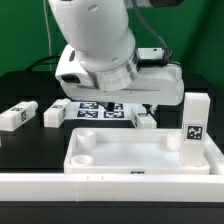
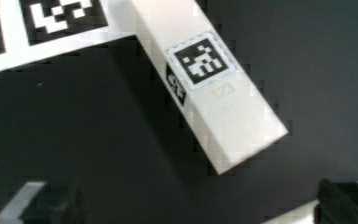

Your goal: Assemble desk

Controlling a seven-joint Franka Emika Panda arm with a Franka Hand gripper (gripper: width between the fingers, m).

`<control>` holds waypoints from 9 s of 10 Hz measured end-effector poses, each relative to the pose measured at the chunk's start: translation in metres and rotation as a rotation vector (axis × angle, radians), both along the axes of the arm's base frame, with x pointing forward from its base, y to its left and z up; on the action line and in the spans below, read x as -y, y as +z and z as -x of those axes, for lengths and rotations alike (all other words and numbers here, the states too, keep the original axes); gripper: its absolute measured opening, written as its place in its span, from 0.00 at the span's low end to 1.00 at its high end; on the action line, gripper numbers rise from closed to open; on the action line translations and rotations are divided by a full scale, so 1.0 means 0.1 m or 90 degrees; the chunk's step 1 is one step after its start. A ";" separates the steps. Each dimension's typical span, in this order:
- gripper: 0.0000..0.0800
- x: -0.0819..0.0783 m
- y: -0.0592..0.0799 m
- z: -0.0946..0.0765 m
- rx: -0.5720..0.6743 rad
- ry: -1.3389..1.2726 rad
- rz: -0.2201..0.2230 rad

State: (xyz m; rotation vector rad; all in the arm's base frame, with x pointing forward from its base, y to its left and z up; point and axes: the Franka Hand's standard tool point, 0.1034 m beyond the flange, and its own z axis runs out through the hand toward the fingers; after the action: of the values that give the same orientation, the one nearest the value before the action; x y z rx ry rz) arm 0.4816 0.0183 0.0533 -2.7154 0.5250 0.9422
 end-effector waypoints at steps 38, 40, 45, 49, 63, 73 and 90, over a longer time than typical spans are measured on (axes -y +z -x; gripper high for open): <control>0.81 -0.36 -0.48 0.36 -0.159 0.074 -0.072; 0.52 -0.32 -0.48 0.36 -0.159 0.070 -0.073; 0.36 -0.18 -0.37 0.27 -0.156 0.072 -0.083; 0.36 -0.04 0.24 -0.12 -0.142 0.108 -0.107; 0.36 0.06 0.81 -0.94 0.248 0.091 0.015; 0.36 0.53 0.90 -1.32 0.674 0.078 0.215; 0.36 0.88 0.83 -1.40 0.771 0.128 0.297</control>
Offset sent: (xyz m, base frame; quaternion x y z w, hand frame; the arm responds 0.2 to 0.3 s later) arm -0.0130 0.0253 -0.0121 -0.0048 0.0161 -0.0047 0.9998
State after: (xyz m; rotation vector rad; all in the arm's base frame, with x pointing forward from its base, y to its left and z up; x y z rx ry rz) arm 0.6218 -0.0698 0.1364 -3.0776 0.2031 -0.9511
